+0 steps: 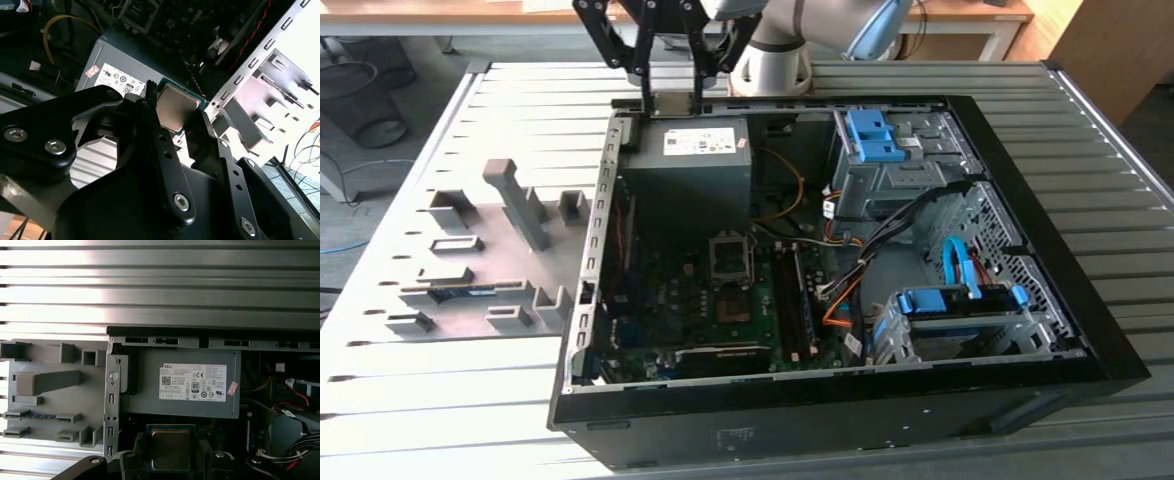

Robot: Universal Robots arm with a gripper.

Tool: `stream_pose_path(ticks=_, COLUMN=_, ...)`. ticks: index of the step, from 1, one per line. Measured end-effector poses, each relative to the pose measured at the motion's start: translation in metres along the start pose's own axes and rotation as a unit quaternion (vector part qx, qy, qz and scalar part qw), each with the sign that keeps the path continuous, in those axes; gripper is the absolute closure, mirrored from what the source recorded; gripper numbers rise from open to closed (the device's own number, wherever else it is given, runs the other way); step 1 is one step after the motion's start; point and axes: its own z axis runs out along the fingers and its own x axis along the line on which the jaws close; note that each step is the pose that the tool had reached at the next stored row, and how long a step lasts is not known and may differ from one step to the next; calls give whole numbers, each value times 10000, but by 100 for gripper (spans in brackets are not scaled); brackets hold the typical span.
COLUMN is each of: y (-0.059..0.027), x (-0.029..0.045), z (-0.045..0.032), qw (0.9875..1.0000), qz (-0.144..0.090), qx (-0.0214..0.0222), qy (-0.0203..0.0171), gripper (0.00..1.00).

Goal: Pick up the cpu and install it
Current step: 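Pick up the cpu and move it towards the insertion slot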

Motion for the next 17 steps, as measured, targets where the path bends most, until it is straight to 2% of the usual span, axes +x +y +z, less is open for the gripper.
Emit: stream_pose_path(ticks=17, y=-10, x=-435, z=-34, qw=10000, qz=0, qx=-9, qy=37, gripper=53)
